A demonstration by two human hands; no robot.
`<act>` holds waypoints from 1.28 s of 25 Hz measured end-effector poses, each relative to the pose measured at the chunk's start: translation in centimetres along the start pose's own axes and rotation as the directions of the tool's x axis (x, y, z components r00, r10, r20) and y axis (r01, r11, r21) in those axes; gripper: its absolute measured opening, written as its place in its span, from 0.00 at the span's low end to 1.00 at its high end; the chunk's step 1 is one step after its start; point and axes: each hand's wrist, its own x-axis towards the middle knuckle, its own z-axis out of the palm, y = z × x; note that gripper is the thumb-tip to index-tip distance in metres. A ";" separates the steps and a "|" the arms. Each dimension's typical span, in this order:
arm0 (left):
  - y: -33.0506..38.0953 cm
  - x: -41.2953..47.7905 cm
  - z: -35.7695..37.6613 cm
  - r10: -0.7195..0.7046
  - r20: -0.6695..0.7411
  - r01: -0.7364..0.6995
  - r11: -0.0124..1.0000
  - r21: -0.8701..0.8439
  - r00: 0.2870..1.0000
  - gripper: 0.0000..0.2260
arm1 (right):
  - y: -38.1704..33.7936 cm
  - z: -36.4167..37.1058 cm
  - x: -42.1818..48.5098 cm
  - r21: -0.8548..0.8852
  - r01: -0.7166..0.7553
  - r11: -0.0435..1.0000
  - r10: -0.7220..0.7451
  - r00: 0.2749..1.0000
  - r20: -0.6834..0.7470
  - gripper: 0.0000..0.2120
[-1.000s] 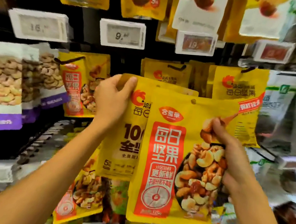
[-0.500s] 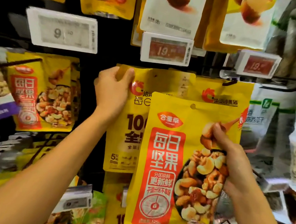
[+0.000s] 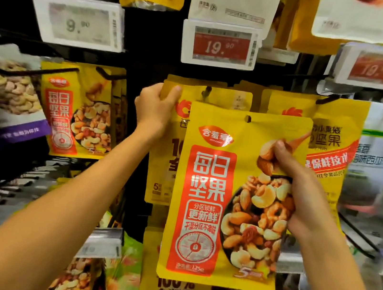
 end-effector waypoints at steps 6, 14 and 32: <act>-0.6 -1.3 -3.0 -0.161 0.110 0.169 0.983 -0.071 0.981 0.13 | 1.2 2.5 -0.1 0.036 0.004 0.999 -0.004 1.000 -0.003 0.16; -2.1 -10.7 -14.3 -0.300 0.217 0.365 0.840 -0.401 0.929 0.11 | 6.1 12.9 -1.9 -0.014 -0.056 0.998 0.058 0.993 0.107 0.29; -8.4 -2.5 -27.9 -0.298 -0.126 0.237 0.903 -0.358 0.946 0.10 | 6.1 32.3 0.4 -0.306 0.268 0.913 -0.232 0.961 0.150 0.29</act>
